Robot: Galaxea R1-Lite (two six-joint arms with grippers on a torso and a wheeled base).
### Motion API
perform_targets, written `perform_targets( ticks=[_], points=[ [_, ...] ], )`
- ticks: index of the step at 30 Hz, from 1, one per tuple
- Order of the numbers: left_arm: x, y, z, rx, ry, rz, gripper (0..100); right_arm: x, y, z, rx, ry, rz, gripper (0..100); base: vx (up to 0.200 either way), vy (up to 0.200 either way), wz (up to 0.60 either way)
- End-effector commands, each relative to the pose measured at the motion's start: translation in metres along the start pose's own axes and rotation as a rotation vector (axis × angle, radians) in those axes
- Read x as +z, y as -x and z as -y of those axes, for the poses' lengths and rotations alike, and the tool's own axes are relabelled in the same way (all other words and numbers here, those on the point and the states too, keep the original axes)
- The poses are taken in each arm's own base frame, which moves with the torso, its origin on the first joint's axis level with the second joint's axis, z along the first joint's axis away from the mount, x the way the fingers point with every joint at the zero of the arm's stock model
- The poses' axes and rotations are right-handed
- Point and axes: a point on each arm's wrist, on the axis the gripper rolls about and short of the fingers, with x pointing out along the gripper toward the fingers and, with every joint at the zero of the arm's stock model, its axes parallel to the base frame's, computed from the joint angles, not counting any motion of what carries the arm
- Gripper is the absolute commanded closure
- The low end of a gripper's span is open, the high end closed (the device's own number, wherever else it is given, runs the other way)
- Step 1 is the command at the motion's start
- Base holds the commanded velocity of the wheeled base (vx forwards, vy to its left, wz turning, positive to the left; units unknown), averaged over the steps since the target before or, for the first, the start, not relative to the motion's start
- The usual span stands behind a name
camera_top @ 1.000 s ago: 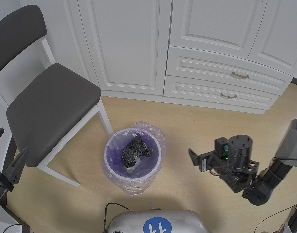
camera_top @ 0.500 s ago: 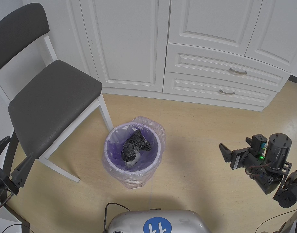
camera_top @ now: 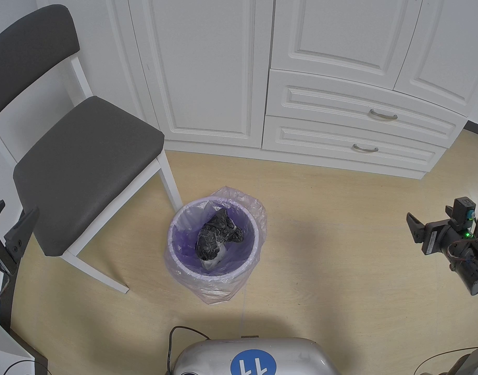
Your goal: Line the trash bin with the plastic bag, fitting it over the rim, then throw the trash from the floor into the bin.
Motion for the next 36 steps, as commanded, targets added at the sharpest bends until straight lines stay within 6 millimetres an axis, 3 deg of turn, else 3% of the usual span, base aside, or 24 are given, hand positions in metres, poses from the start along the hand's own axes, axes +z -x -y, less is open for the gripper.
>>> perform_targets(
  ticks=[1,6,14,18,20,21,27,29,31,36],
  points=[
    [0.021,0.004,-0.003,0.055,0.009,0.085,0,0.063,0.072,0.048,-0.066,-0.085,0.157,0,0.000,0.000,0.00],
    [0.023,0.010,-0.003,0.057,0.045,0.115,0,0.071,0.103,0.062,-0.076,-0.107,0.194,0,0.000,0.000,0.00],
    [0.035,0.018,-0.001,0.048,0.073,0.178,0,0.069,0.137,0.081,-0.188,-0.167,0.304,0,0.000,0.000,0.00],
    [0.054,0.032,0.002,0.037,0.124,0.269,0,0.065,0.173,0.091,-0.250,-0.205,0.421,0,0.000,0.000,0.00],
    [0.054,0.032,0.002,0.037,0.124,0.269,0,0.065,0.173,0.091,-0.250,-0.205,0.421,0,0.000,0.000,0.00],
    [0.061,0.043,0.004,0.032,0.119,0.321,0,0.061,0.192,0.095,-0.260,-0.221,0.474,0,0.000,0.000,0.00],
    [0.059,0.069,0.007,0.072,0.118,0.399,0,0.046,0.226,0.100,-0.272,-0.262,0.595,0,0.000,0.000,0.00],
    [0.059,0.073,0.007,0.082,0.119,0.405,0,0.042,0.229,0.100,-0.272,-0.268,0.608,0,0.000,0.000,0.00],
    [0.056,0.092,0.010,0.086,0.114,0.428,0,0.028,0.239,0.101,-0.267,-0.291,0.647,0,0.000,0.000,0.00],
    [0.045,0.118,0.014,0.085,0.109,0.445,0,0.003,0.247,0.101,-0.250,-0.320,0.663,0,0.000,0.000,0.00]
  ],
)
